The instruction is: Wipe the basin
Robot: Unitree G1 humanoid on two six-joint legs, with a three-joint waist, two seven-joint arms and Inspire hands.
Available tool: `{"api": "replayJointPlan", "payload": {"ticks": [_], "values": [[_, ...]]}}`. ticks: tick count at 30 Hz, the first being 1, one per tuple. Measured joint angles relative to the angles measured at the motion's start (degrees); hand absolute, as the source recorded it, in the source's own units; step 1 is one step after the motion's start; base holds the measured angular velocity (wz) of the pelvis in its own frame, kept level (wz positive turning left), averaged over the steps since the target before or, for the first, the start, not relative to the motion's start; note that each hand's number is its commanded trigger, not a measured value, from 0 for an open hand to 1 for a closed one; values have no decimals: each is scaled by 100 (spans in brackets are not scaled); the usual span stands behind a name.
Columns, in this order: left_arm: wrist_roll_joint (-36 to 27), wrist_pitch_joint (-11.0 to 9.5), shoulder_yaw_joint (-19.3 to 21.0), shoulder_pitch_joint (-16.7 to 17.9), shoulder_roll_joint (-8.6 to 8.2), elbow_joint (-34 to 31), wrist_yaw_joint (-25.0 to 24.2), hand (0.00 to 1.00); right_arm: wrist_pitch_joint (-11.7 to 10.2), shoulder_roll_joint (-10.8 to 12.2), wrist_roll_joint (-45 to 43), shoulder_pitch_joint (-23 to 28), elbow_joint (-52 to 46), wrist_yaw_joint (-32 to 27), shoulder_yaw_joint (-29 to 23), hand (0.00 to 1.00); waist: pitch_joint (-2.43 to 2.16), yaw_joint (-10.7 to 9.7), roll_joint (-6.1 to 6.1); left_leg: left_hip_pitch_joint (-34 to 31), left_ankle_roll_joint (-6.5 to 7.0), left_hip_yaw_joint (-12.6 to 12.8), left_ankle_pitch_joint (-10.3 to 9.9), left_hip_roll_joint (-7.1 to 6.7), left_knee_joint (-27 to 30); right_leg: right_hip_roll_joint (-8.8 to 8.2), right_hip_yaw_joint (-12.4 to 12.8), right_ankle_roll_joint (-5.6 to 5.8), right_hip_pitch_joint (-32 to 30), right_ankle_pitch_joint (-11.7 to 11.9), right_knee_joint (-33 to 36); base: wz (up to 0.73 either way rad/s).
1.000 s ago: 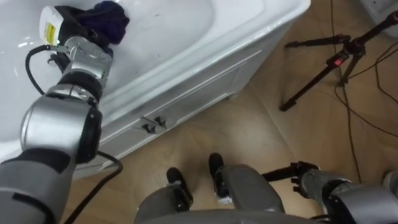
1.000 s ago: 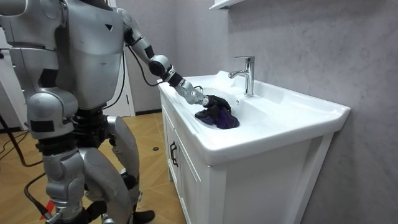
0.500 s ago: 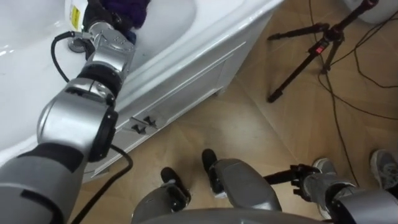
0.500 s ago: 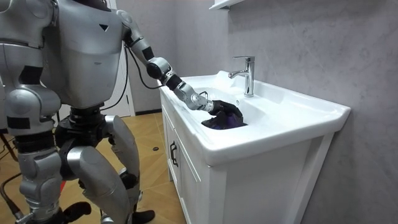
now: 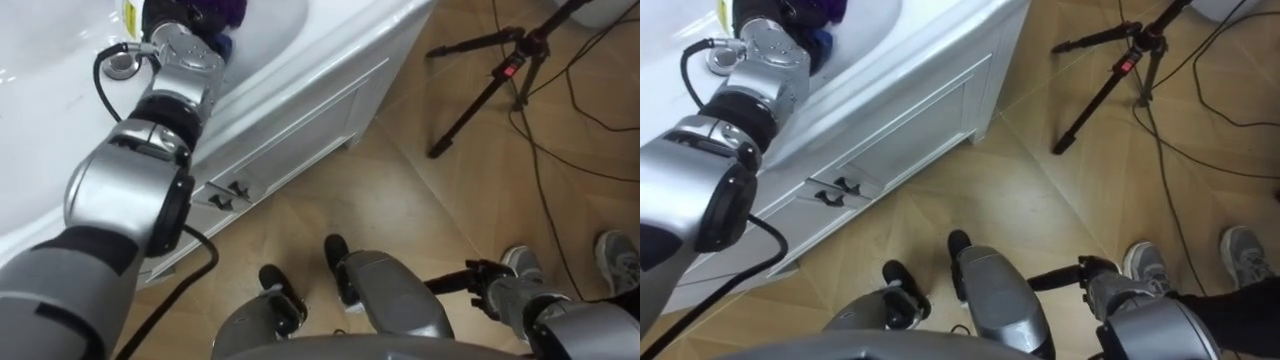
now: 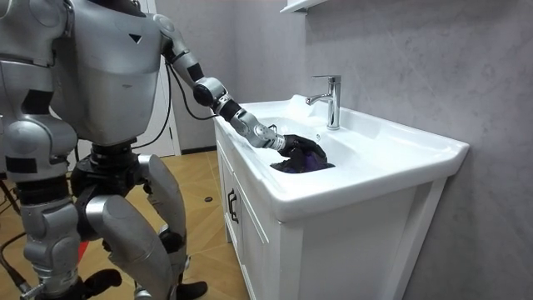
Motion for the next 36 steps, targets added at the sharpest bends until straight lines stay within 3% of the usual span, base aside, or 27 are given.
{"api": "replayJointPlan", "payload": {"ticks": [4,10,12,16,22,24,27,36], "values": [[0,-6,-1,0,14,4,-59,100,-1,1,5,0,-1,8,-1,0,2,6,4,6,5,2,-7,7,2,-2,-23,-1,21,0,-17,0],[-7,-71,76,36,97,57,-209,100,59,-69,-24,52,-10,-2,103,0,67,49,4,173,3,67,-5,-42,-112,-60,-17,-13,64,-72,93,-4],[2,-289,181,82,141,277,-376,100,140,-121,-18,135,-12,0,101,0,72,108,-7,243,-10,105,-16,-34,-109,-54,14,-26,103,-97,123,-10],[6,-499,259,297,331,418,-663,100,233,-201,-162,181,-119,-28,75,0,95,193,-60,304,-27,168,-48,-24,-64,-46,91,-38,106,-163,211,-11],[284,-607,649,692,829,566,-1092,100,266,-198,-348,214,-133,-95,-210,0,34,437,-66,279,-88,202,-132,67,146,62,217,-49,60,-198,303,-15],[484,-606,800,830,978,797,-1166,100,303,-197,-495,290,-124,-164,-310,0,-30,561,-29,306,-104,200,-133,69,154,87,219,-112,81,-173,308,-6],[803,-570,885,1061,1230,928,-1255,100,300,-206,-499,354,-121,-229,-330,0,-82,652,36,300,-126,162,-119,106,245,110,202,-150,129,-168,296,0],[1552,-403,920,1469,1571,1087,-1262,100,221,-311,-555,401,-75,-267,-463,0,-197,1060,200,320,-181,74,-82,144,255,126,77,-173,206,-151,260,5]]}}
